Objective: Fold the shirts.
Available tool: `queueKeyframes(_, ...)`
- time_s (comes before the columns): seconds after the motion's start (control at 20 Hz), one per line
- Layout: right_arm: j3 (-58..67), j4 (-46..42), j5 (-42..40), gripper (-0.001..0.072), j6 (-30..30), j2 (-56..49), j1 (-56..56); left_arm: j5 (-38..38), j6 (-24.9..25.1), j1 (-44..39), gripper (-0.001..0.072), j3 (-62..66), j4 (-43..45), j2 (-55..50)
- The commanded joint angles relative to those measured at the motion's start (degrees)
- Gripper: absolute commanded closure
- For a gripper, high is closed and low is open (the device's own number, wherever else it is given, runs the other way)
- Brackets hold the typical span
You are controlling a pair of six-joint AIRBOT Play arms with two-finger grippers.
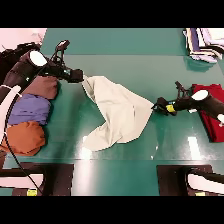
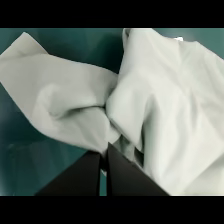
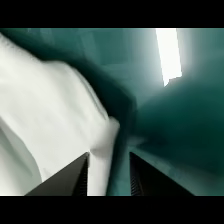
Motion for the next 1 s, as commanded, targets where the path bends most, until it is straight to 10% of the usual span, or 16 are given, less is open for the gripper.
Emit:
queueKeyframes(0.0,5.99,0.57,-0.98,0.047,-1.4,-5.16,2.75,-0.22,0.0,0.04,0.0682,0.07,0.22,0.04)
queueKeyframes(0.1,9.01,0.0,-0.92,0.0693,-2.95,-6.82,4.72,-0.59,0.0,0.04,0.0683,0.07,0.24,0.13)
queueKeyframes(0.95,49.07,-12.09,8.87,0.0694,-4.07,30.58,-10.08,-3.56,-0.02,9.62,0.0683,34.82,5.55,33.9)
